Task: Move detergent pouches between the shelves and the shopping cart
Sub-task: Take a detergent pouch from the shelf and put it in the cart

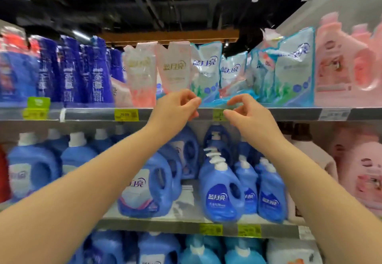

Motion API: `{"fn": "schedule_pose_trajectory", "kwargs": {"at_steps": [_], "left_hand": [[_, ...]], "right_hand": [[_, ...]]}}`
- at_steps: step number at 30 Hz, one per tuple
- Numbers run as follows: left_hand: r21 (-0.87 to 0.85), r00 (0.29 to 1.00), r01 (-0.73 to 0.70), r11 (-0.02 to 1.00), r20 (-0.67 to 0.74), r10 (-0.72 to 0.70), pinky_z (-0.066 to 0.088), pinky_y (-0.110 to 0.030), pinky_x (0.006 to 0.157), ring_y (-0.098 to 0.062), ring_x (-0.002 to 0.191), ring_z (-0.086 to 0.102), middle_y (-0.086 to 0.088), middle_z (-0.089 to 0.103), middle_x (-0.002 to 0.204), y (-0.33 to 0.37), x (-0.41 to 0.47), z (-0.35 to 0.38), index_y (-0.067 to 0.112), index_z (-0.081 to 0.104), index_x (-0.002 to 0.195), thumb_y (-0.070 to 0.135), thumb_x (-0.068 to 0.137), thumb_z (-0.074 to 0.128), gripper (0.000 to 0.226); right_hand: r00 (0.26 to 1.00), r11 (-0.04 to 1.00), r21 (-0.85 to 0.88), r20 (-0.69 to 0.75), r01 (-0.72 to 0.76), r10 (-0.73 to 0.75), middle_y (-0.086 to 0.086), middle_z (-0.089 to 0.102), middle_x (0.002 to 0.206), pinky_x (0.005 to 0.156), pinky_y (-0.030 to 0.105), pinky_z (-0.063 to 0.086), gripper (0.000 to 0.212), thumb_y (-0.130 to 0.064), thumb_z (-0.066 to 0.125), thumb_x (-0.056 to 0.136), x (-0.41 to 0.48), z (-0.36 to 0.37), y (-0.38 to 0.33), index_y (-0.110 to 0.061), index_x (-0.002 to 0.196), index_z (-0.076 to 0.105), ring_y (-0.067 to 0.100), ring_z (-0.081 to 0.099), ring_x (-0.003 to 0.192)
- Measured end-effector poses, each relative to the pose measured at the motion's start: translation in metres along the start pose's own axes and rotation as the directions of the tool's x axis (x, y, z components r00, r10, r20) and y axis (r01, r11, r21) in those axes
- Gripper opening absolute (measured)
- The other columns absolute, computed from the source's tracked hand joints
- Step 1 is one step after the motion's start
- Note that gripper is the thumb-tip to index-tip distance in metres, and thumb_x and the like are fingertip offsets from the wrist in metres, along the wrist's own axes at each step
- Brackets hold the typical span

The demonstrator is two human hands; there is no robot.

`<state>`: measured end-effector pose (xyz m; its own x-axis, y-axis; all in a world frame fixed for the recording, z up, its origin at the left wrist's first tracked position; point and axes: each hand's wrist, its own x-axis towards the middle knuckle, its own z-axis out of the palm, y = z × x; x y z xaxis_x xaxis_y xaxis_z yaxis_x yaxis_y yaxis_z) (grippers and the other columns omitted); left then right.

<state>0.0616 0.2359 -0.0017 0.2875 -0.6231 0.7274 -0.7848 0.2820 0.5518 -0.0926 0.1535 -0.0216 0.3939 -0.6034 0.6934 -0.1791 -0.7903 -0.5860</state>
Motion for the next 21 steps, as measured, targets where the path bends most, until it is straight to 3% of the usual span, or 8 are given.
{"fn": "schedule_pose_trajectory", "kwargs": {"at_steps": [3,6,9,12,14,16,18,21], "left_hand": [[0.095,0.999,-0.031,0.995,0.015,0.030,0.047,-0.031,0.076,-0.008,0.068,0.060,0.005,0.065,0.070,-0.012,0.030,0.001,0.026,0.056,0.082,0.027,0.091,0.054,0.009],[0.215,0.997,-0.069,0.974,0.059,0.058,0.050,-0.037,0.081,-0.018,0.083,0.064,-0.005,0.069,0.084,-0.025,0.062,0.009,0.023,0.056,0.098,0.033,0.091,0.054,0.013],[0.268,0.994,-0.094,0.959,0.075,0.076,0.049,-0.032,0.076,-0.019,0.083,0.060,-0.004,0.066,0.089,-0.039,0.091,0.023,0.022,0.055,0.105,0.034,0.091,0.054,0.019],[0.265,0.997,-0.081,0.961,0.032,0.075,0.039,-0.022,0.069,-0.015,0.079,0.054,0.000,0.062,0.087,-0.058,0.114,0.042,0.016,0.056,0.110,0.031,0.090,0.057,0.025],[0.271,0.998,-0.055,0.961,0.027,0.049,0.036,-0.020,0.069,-0.015,0.081,0.054,0.002,0.060,0.088,-0.068,0.126,0.053,0.016,0.055,0.111,0.029,0.090,0.058,0.026],[0.279,0.999,-0.044,0.959,0.031,0.037,0.039,-0.023,0.073,-0.016,0.083,0.055,0.002,0.060,0.089,-0.076,0.137,0.061,0.017,0.054,0.114,0.029,0.090,0.058,0.027],[0.276,0.998,-0.051,0.960,0.034,0.043,0.042,-0.026,0.077,-0.017,0.085,0.055,0.002,0.059,0.090,-0.080,0.147,0.064,0.018,0.053,0.116,0.029,0.090,0.057,0.028],[0.286,0.996,-0.081,0.955,0.069,0.064,0.047,-0.031,0.082,-0.019,0.089,0.057,0.002,0.059,0.094,-0.084,0.161,0.067,0.018,0.051,0.118,0.030,0.090,0.057,0.031]], "right_hand": [[0.998,0.991,-0.121,-0.026,0.053,-0.056,-0.011,0.054,0.074,0.072,0.026,0.036,0.017,-0.022,0.059,0.087,0.042,-0.003,0.020,-0.027,0.101,0.052,0.017,0.054,0.078],[0.988,0.909,-0.401,-0.044,0.116,-0.145,-0.005,0.057,0.086,0.074,0.028,0.037,0.027,-0.013,0.058,0.085,0.090,-0.024,0.049,-0.026,0.109,0.058,0.020,0.057,0.091],[0.979,0.679,-0.709,0.090,0.193,-0.184,0.003,0.059,0.114,0.088,0.037,0.042,0.045,-0.009,0.058,0.082,0.137,-0.045,0.080,-0.030,0.121,0.058,0.027,0.051,0.110],[0.952,0.492,-0.824,0.304,0.281,-0.034,-0.001,0.047,0.136,0.098,0.041,0.042,0.061,-0.016,0.064,0.082,0.178,-0.049,0.109,-0.040,0.135,0.044,0.027,0.043,0.120],[0.905,0.492,-0.812,0.413,0.316,0.100,-0.002,0.038,0.145,0.105,0.043,0.036,0.074,-0.023,0.068,0.080,0.197,-0.044,0.124,-0.043,0.141,0.032,0.028,0.038,0.127],[0.876,0.525,-0.775,0.470,0.352,0.106,-0.003,0.033,0.150,0.111,0.037,0.028,0.078,-0.025,0.070,0.080,0.213,-0.037,0.130,-0.040,0.144,0.027,0.025,0.033,0.133],[0.857,0.555,-0.732,0.511,0.396,0.063,-0.005,0.035,0.149,0.109,0.030,0.026,0.074,-0.025,0.068,0.082,0.222,-0.030,0.131,-0.038,0.144,0.030,0.019,0.033,0.135],[0.830,0.587,-0.689,0.556,0.426,0.050,-0.009,0.050,0.137,0.101,0.028,0.036,0.057,-0.031,0.064,0.085,0.228,-0.020,0.135,-0.041,0.136,0.042,0.014,0.046,0.122]]}}
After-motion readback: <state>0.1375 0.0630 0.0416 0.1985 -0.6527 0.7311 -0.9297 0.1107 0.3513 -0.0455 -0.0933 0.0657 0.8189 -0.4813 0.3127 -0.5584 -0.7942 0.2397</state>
